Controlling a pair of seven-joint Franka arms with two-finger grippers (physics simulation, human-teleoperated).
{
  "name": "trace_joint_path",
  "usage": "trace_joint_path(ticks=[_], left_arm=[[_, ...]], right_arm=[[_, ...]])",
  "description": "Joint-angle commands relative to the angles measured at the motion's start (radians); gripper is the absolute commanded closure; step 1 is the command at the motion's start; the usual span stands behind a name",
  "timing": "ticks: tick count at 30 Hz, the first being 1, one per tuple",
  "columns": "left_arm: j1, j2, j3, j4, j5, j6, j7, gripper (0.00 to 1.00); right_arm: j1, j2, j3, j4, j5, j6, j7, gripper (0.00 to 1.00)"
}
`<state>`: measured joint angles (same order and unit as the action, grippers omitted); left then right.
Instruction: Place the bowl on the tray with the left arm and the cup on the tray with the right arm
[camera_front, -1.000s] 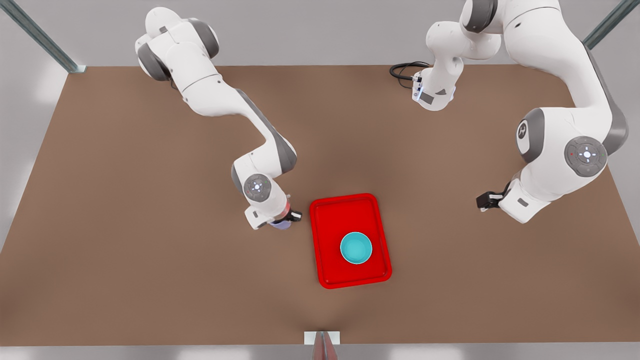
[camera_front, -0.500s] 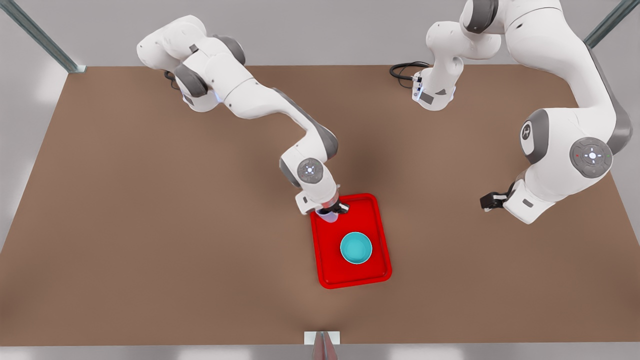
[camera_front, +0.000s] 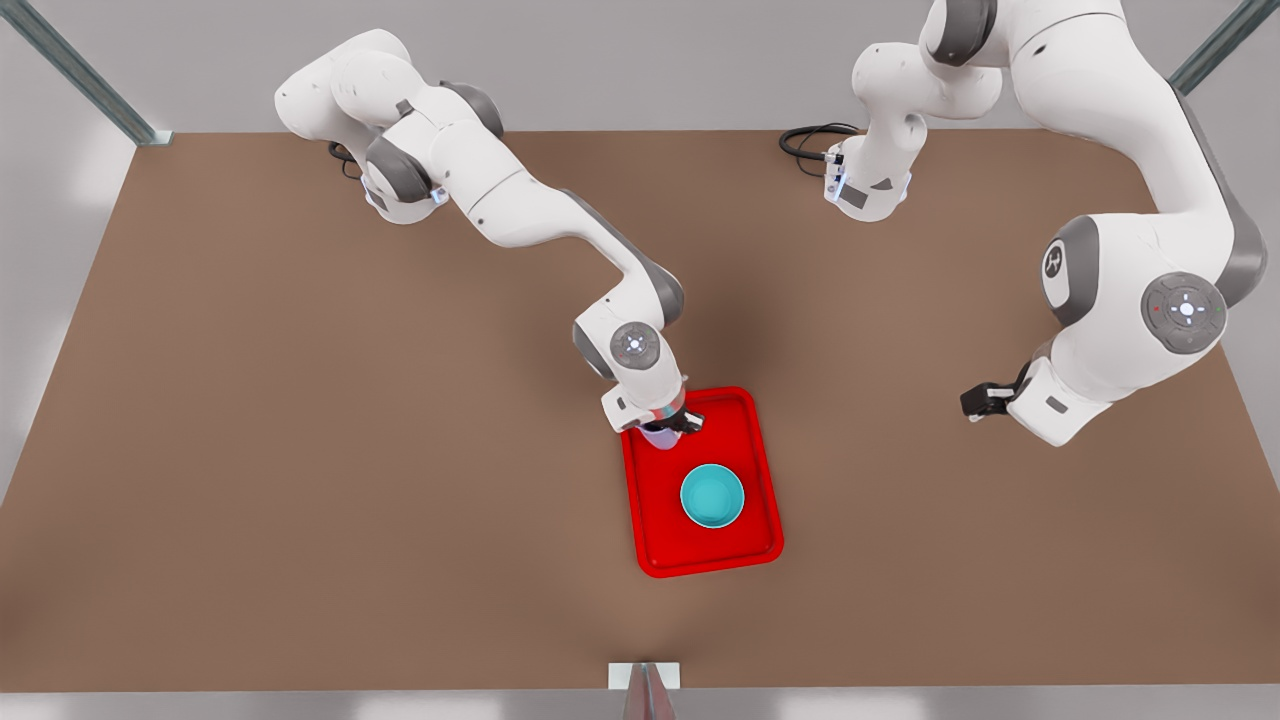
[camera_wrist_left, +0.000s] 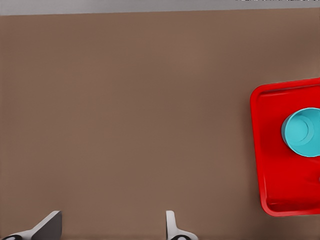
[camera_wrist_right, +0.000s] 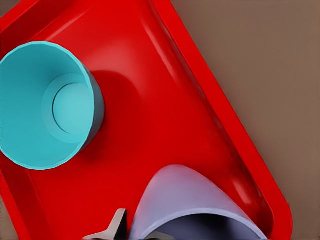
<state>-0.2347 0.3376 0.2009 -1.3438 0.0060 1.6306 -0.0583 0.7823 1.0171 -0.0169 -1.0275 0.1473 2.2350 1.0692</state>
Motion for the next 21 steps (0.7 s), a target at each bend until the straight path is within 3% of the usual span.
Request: trace_joint_path(ticks=[1, 9, 21], left_arm=[[0.0, 0.0, 0.0, 0.0, 0.0, 0.0, 0.0, 0.0], [0.0, -0.006, 0.005, 0.0, 0.0, -0.012, 0.0, 0.0], [-0.002, -0.022, 0.006, 0.0, 0.0, -0.038, 0.0, 0.0]], right_arm=[[0.0, 0.0, 0.0, 0.001, 0.0, 0.0, 0.0, 0.45], [-0.002, 0.001, 0.0, -0.002, 0.0, 0.025, -0.003, 0.34], [-0.002, -0.026, 0.005, 0.001, 0.002, 0.0, -0.002, 0.32]])
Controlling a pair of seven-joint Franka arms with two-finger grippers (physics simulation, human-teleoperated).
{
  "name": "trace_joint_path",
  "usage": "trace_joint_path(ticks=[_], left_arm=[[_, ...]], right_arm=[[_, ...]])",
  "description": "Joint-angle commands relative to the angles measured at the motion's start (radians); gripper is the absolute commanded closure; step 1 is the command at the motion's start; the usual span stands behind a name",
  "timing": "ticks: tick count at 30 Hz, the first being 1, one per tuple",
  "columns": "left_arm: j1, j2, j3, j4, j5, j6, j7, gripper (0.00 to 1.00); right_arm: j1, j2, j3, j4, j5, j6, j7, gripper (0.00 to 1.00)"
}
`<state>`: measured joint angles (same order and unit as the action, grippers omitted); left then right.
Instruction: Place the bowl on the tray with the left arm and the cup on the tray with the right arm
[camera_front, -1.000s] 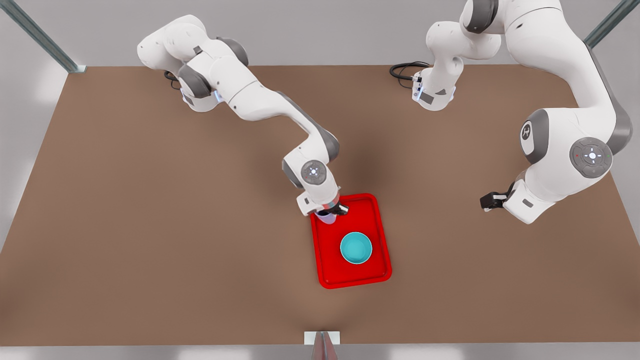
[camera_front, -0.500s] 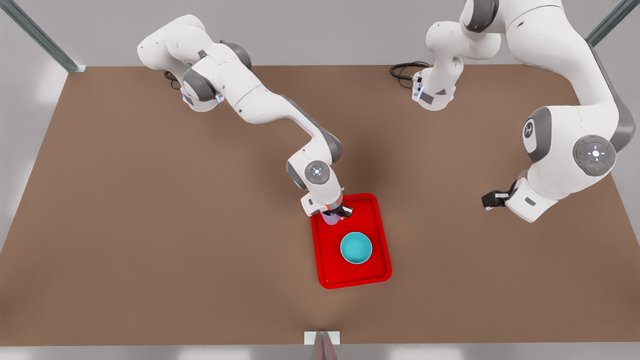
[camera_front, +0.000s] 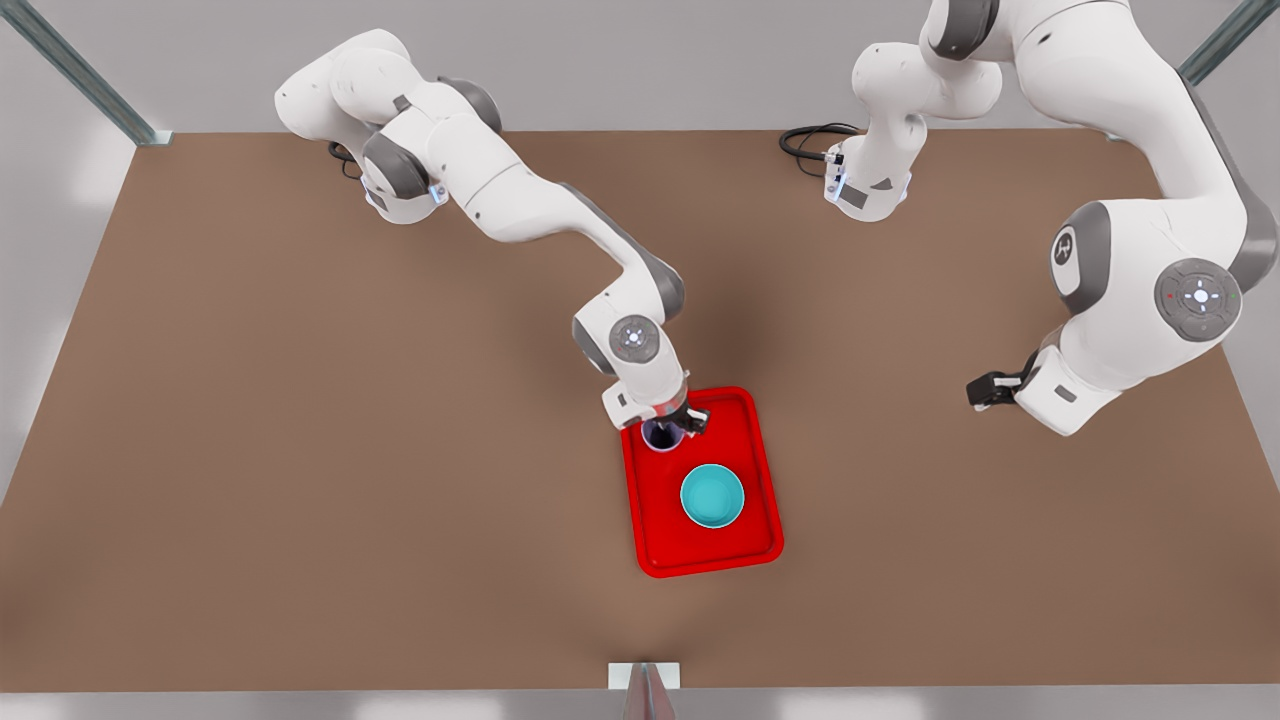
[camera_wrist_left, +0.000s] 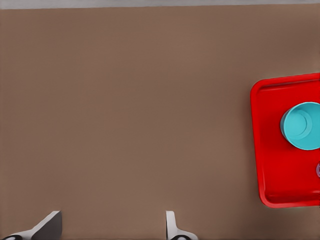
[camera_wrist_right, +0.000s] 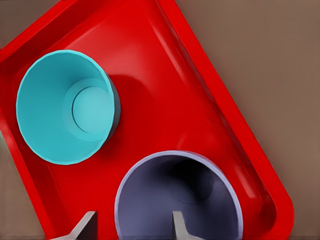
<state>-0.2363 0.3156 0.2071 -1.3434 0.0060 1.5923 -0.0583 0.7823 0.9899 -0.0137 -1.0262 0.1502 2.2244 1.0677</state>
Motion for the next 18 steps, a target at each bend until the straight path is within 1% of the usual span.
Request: trace_joint_path(ticks=[1, 3, 5, 6, 7, 8, 9, 10, 11, 12, 13, 14, 15, 17, 18], left_arm=[[0.0, 0.0, 0.0, 0.0, 0.0, 0.0, 0.0, 0.0], [0.0, -0.001, 0.0, 0.0, 0.0, 0.0, 0.0, 0.0], [0.0, -0.001, 0.0, 0.0, 0.0, -0.003, 0.0, 0.0], [0.0, -0.003, 0.0, 0.0, 0.0, -0.003, 0.0, 0.0], [0.0, -0.003, 0.0, 0.001, -0.001, -0.003, 0.0, 0.0], [0.0, -0.001, 0.0, 0.001, 0.0, -0.003, 0.0, 0.0], [0.0, 0.0, -0.003, 0.001, 0.0, -0.002, 0.0, 0.0], [0.0, 0.0, -0.003, 0.001, 0.0, -0.002, -0.002, 0.0], [0.0, 0.0, -0.003, 0.001, 0.0, -0.002, -0.002, 0.0], [0.0, 0.0, -0.003, 0.001, 0.0, -0.002, 0.0, 0.0], [0.0, 0.0, -0.003, 0.001, 0.002, -0.002, -0.002, 0.0], [0.0, 0.0, -0.003, 0.001, 0.002, -0.002, -0.002, 0.0], [0.0, 0.0, -0.003, 0.001, 0.002, -0.003, 0.0, 0.0], [0.0, 0.002, -0.003, 0.001, 0.003, -0.003, 0.0, 0.0], [0.0, 0.002, -0.003, 0.001, 0.003, -0.003, 0.0, 0.0]], right_arm=[[0.0, -0.003, 0.0, 0.0, 0.0, -0.014, 0.0, 0.32], [-0.003, -0.031, 0.005, -0.003, 0.0, -0.034, -0.002, 0.31], [-0.012, -0.092, 0.003, -0.012, 0.008, -0.083, -0.003, 0.29], [-0.021, -0.137, 0.001, -0.012, 0.014, -0.12, -0.005, 0.28], [-0.064, -0.209, 0.001, -0.038, 0.045, -0.123, -0.008, 0.27], [-0.113, -0.315, 0.006, -0.139, 0.029, -0.144, -0.063, 0.22], [-0.23, -0.502, 0.006, -0.349, 0.025, -0.273, -0.355, 0.16], [-0.3, -0.58, -0.02, -0.422, 0.025, -0.37, -0.524, 0.0], [-0.385, -0.622, -0.072, -0.428, 0.025, -0.454, -0.65, 0.0], [-0.483, -0.675, -0.072, -0.471, 0.025, -0.448, -0.66, 0.0], [-0.572, -0.682, -0.074, -0.479, 0.023, -0.454, -0.747, 0.0], [-0.62, -0.698, -0.081, -0.483, -0.033, -0.476, -0.893, 0.0], [-0.655, -0.708, -0.081, -0.466, -0.08, -0.525, -0.933, 0.0], [-0.759, -0.754, -0.081, -0.482, -0.081, -0.575, -1.022, 0.0], [-0.761, -0.752, -0.081, -0.48, -0.083, -0.575, -1.022, 0.0]])
